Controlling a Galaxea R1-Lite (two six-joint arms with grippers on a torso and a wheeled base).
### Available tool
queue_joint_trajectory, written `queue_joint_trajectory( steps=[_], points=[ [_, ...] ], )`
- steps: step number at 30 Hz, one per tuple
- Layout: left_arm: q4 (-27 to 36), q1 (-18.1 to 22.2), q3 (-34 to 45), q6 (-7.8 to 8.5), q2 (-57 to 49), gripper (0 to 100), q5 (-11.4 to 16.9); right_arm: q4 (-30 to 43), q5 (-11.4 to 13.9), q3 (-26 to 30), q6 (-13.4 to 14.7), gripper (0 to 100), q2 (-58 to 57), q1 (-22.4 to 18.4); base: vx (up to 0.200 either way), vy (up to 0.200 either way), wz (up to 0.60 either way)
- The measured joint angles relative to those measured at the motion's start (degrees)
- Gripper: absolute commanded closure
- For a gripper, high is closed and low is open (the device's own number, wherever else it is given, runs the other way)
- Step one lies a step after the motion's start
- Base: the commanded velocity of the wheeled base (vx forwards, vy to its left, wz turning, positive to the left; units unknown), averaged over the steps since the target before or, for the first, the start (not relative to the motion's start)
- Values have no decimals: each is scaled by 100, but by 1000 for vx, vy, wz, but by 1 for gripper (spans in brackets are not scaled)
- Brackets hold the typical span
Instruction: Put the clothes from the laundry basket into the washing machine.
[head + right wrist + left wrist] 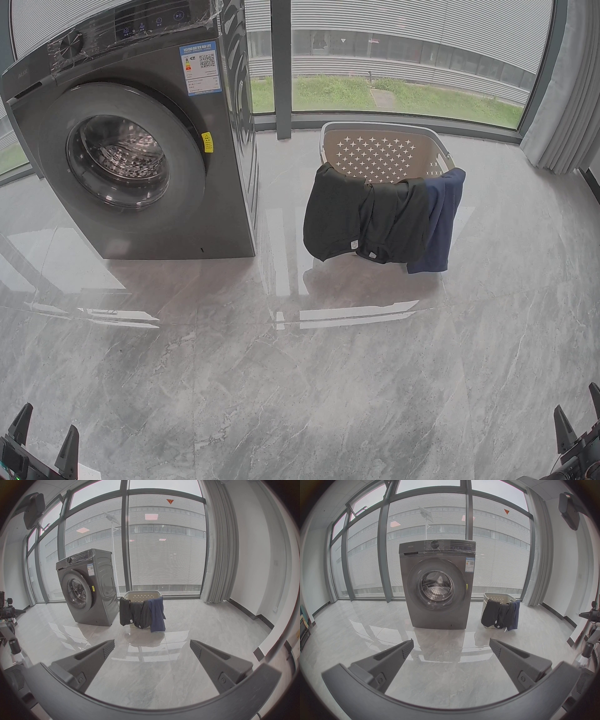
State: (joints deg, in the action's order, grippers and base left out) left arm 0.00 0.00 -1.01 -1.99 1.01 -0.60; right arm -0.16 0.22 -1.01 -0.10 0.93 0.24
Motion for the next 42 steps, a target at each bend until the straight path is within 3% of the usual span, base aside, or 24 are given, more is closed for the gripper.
queue_joint_trajectory(
  steps=[9,24,35,42],
  points=[
    [0,0,0,-11,2,0,2,0,2,0,-6,0,0,2,44,0,0],
    [0,0,0,0,2,0,0,0,2,0,-6,0,0,9,0,-200,0],
    [0,0,0,-12,2,0,0,0,10,0,-12,0,0,6,0,0,-327],
    [0,0,0,18,2,0,13,0,2,0,-6,0,0,5,200,0,0]
  ],
)
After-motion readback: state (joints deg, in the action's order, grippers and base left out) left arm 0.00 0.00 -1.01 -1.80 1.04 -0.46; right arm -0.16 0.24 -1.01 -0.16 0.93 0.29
